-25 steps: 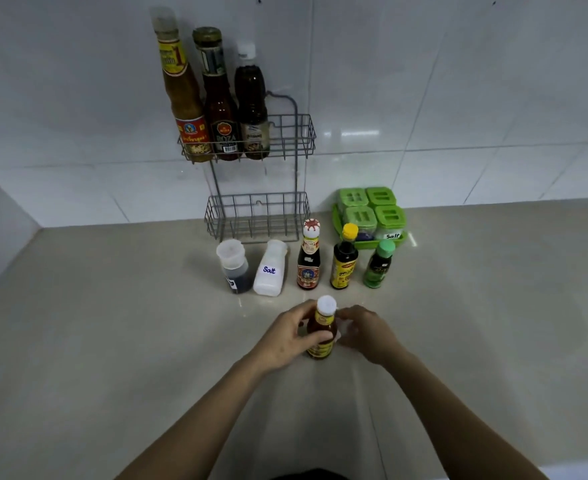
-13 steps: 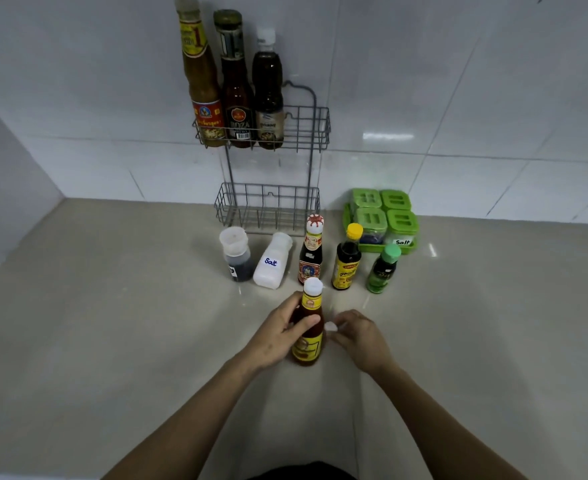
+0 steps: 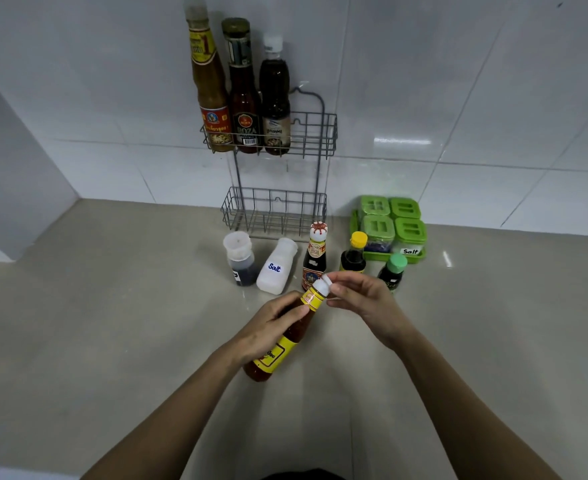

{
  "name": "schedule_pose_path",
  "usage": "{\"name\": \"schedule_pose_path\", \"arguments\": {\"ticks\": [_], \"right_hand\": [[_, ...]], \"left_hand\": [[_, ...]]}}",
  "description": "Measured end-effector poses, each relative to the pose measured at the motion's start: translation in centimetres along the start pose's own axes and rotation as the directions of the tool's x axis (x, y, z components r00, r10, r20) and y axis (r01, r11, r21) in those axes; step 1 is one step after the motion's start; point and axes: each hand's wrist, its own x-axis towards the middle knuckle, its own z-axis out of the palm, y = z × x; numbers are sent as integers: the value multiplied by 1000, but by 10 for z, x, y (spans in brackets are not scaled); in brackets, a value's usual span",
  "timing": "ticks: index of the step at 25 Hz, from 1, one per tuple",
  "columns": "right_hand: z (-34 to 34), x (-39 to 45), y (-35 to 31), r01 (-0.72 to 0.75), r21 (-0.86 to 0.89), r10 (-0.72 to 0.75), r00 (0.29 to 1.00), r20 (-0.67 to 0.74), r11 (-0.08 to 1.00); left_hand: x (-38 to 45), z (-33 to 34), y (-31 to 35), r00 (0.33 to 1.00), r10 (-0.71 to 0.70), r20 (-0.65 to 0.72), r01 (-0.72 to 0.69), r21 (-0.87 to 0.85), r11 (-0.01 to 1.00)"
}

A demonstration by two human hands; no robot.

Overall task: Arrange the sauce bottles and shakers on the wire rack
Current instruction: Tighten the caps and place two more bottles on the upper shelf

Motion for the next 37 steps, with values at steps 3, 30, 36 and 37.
{"name": "schedule_pose_path", "arguments": {"ticks": [3,30,36,37], "right_hand": [[0,3,-8,15,-51,-13,999,47,999],[29,-3,-25,27,-397,-30,1000,-3,918],[20,-8,-39,-7,-209,37,989,140,978],[20,-6,-40,-20,-218,49,991,126,976]], "left_hand": [[0,-5,3,999,-17,31,17,15,1000],[-8,-15,16,999,-7,52,3,76,997],[-7,-20,20,998,14,56,-16,40,999],[-7,-20,19,998,11,55,-13,52,999]]}}
